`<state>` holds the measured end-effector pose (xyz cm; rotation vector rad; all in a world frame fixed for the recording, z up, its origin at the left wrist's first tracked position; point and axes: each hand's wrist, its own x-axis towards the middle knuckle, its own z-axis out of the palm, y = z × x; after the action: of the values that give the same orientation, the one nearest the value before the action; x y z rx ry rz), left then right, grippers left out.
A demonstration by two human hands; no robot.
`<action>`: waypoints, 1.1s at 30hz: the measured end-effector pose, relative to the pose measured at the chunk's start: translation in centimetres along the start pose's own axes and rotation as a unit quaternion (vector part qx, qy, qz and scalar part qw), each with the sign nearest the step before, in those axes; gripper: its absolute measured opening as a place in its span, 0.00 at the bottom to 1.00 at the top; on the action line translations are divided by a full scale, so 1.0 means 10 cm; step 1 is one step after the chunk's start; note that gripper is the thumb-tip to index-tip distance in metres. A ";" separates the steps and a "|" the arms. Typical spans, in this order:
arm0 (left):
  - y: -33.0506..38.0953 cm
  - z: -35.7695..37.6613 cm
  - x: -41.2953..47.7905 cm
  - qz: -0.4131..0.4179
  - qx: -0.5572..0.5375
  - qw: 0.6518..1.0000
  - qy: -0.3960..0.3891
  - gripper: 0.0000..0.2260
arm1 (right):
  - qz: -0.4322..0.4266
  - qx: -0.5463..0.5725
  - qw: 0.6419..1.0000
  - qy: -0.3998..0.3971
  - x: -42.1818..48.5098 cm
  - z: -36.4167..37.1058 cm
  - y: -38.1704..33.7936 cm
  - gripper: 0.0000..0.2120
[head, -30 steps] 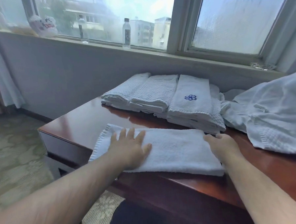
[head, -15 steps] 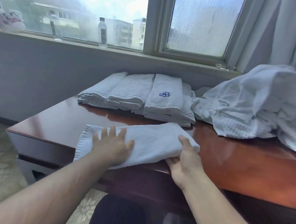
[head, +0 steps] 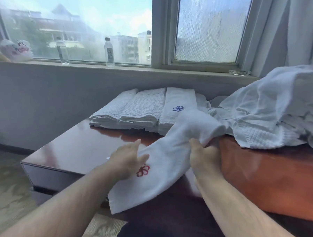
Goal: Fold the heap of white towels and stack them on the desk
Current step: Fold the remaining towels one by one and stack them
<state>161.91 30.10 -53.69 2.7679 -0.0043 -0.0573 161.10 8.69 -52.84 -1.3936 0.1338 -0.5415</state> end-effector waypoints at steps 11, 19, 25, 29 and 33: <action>-0.18 0.00 0.16 0.012 -0.114 0.993 -0.007 0.19 | 0.033 0.089 0.974 -0.206 0.80 0.34 -0.27 0.14; -0.23 -0.26 0.36 0.054 -0.302 0.949 0.068 0.09 | 0.043 0.106 0.966 -0.231 1.55 0.85 -0.27 0.14; -0.28 -0.69 0.89 0.050 -0.432 0.898 0.068 0.13 | 0.049 0.094 0.963 -0.249 2.21 1.50 -0.36 0.18; -0.38 -0.96 1.33 0.033 -0.451 0.889 0.076 0.16 | 0.061 0.087 0.963 -0.248 2.64 1.92 -0.33 0.16; -0.54 -1.17 1.79 0.020 -0.476 0.878 0.051 0.17 | 0.070 0.088 0.960 -0.255 3.03 2.33 -0.18 0.15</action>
<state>180.21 39.21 -45.46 1.7750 -0.0043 0.0815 196.34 16.16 -39.89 -1.2968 -0.2271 -0.0629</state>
